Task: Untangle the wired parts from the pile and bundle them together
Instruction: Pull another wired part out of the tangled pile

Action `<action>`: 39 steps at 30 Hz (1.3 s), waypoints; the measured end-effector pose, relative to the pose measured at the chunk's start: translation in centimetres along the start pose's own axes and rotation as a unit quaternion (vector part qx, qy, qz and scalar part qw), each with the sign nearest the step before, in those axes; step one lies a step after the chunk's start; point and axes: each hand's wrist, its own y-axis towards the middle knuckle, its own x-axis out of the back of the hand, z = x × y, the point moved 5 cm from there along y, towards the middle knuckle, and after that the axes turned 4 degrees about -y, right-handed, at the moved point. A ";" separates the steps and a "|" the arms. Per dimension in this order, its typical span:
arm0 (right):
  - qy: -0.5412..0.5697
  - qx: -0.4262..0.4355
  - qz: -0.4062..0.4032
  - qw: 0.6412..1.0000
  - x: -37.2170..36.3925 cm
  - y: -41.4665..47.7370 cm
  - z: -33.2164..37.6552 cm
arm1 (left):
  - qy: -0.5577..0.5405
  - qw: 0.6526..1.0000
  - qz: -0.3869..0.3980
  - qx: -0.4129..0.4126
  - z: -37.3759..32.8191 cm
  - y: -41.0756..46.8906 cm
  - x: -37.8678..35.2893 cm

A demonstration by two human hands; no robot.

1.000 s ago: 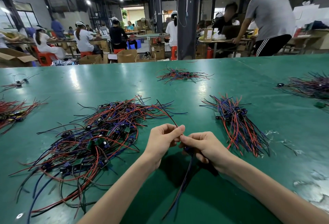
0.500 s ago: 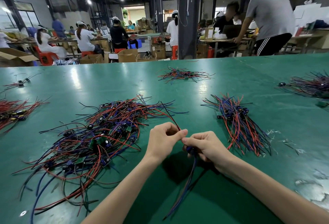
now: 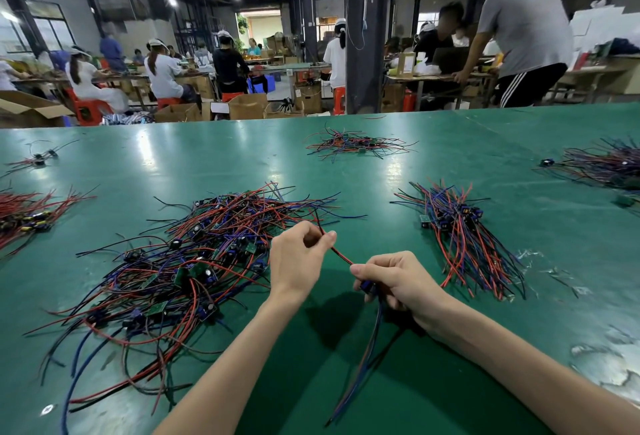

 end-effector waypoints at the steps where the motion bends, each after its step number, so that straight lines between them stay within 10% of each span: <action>1: -0.008 0.002 0.002 1.000 0.0 0.0 0.1 | 0.004 1.000 -0.006 0.005 0.3 0.3 0.3; 14: -0.045 0.014 -0.002 0.999 1.0 0.1 0.0 | -0.100 0.989 -0.046 0.096 1.6 1.5 2.2; 24: -0.067 0.010 0.028 0.997 0.1 0.1 -0.3 | -0.461 0.797 -0.009 0.390 3.2 0.4 0.3; 31: -0.066 0.016 0.042 0.997 0.2 -0.1 -0.4 | -0.346 0.872 -0.057 0.341 3.3 0.9 1.4; 39: -0.062 0.023 0.059 0.996 0.0 -0.2 -0.4 | -0.388 0.844 -0.056 0.367 3.6 0.8 1.3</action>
